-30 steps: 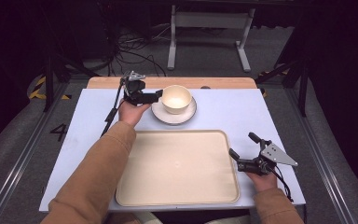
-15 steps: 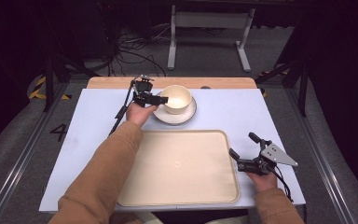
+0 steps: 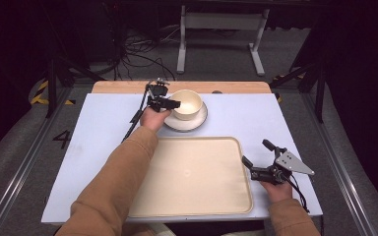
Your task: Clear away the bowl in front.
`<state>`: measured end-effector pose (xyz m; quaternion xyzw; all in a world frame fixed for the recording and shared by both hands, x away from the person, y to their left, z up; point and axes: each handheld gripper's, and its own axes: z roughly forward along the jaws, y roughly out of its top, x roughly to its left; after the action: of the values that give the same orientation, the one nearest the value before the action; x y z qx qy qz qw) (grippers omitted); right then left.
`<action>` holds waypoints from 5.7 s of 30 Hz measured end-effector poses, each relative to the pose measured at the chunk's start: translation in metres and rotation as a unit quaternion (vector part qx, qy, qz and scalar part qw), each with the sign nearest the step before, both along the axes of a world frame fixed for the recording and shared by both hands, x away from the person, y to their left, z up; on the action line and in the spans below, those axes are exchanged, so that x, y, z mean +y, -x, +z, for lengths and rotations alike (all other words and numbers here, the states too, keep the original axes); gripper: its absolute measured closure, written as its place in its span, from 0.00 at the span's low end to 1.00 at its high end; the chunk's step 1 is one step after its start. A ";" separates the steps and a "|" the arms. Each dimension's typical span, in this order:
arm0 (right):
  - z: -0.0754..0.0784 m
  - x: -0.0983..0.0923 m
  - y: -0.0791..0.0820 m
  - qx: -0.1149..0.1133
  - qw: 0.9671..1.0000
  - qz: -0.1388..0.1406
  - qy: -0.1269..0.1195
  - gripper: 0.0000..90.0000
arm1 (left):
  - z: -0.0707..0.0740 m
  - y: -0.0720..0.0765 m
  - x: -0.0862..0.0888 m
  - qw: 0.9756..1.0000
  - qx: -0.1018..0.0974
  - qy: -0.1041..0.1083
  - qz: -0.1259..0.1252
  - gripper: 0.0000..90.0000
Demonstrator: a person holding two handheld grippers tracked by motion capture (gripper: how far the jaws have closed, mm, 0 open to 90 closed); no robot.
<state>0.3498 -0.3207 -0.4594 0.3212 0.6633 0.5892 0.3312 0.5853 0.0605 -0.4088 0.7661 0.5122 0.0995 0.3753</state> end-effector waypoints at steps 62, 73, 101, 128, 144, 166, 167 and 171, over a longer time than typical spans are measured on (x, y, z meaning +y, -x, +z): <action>0.000 0.000 0.000 0.000 1.000 -0.002 0.000 0.02 | 0.046 0.024 -0.016 0.997 -0.073 -0.035 0.019 0.91; 0.000 0.000 0.000 -0.002 1.000 -0.002 0.002 0.01 | 0.065 0.035 -0.011 0.995 -0.089 -0.035 0.000 0.90; 0.000 0.000 0.000 -0.002 1.000 -0.002 0.001 0.01 | 0.088 0.071 0.008 0.993 -0.091 -0.032 -0.074 0.90; 0.000 0.000 0.000 -0.002 1.000 -0.002 0.001 0.01 | 0.097 0.111 0.012 0.981 -0.086 -0.049 -0.167 0.89; 0.000 0.000 0.000 -0.001 1.000 -0.002 0.001 0.01 | 0.092 0.130 0.003 0.969 -0.073 -0.067 -0.227 0.89; 0.000 0.001 0.000 -0.002 1.000 -0.002 0.001 0.01 | 0.059 0.139 -0.011 0.954 -0.031 -0.106 -0.277 0.89; 0.000 0.001 0.000 -0.002 1.000 -0.002 0.001 0.01 | 0.058 0.139 -0.011 0.954 -0.029 -0.107 -0.278 0.89; 0.000 0.001 0.000 -0.002 1.000 -0.001 0.001 0.01 | 0.051 0.140 -0.014 0.951 -0.020 -0.113 -0.286 0.89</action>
<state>0.3495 -0.3201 -0.4595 0.3210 0.6626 0.5889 0.3333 0.4457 0.0466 -0.3573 0.9156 0.2496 0.0602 0.3094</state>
